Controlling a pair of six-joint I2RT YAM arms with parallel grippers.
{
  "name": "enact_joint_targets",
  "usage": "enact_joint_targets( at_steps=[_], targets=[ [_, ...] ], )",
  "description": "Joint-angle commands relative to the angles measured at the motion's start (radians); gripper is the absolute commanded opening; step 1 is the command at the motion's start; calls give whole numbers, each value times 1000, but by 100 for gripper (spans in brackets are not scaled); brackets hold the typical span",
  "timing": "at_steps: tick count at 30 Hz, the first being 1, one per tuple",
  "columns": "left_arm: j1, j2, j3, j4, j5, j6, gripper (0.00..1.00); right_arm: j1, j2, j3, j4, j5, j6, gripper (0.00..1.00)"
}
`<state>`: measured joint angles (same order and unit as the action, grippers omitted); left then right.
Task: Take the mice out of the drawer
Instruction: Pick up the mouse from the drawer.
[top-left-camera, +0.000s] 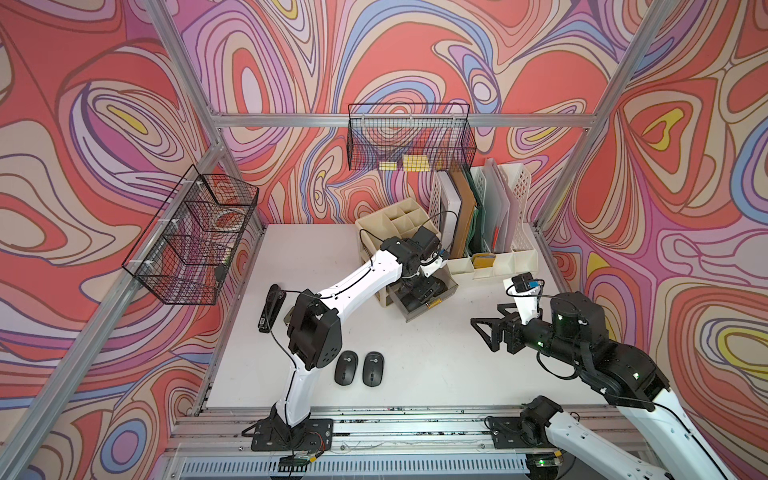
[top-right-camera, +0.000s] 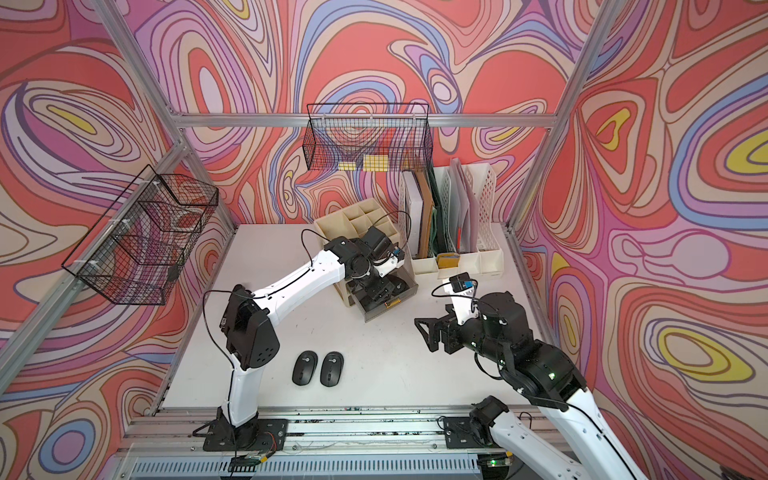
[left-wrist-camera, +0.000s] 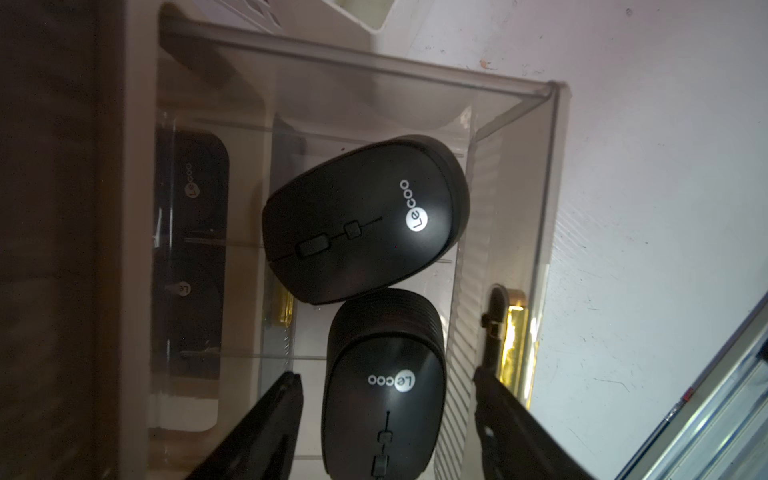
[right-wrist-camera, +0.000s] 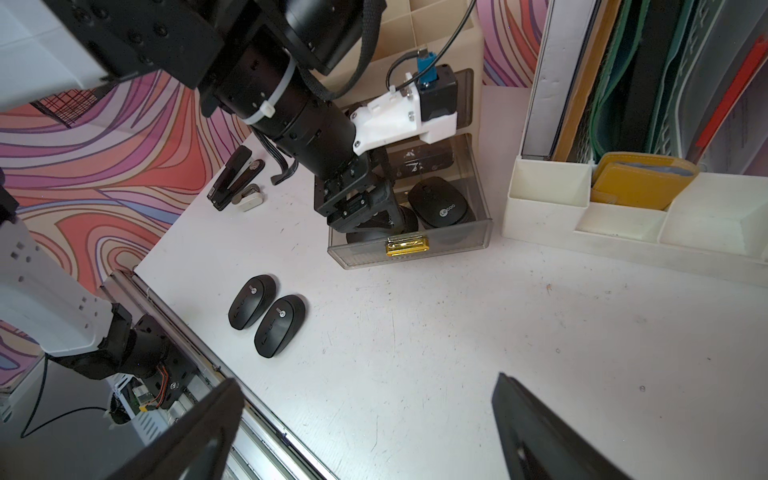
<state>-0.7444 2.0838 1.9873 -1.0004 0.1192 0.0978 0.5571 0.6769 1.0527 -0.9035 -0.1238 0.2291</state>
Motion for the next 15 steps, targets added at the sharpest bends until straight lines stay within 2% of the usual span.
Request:
enact_joint_targets(
  at_steps=[1, 15],
  targets=[
    [4, 28, 34, -55, -20, 28, 71, 3, 4, 4, 6, 39, -1, 98],
    [19, 109, 109, -159, -3, 86, 76, 3, 2, 7, 2, 66, -2, 98]
  ],
)
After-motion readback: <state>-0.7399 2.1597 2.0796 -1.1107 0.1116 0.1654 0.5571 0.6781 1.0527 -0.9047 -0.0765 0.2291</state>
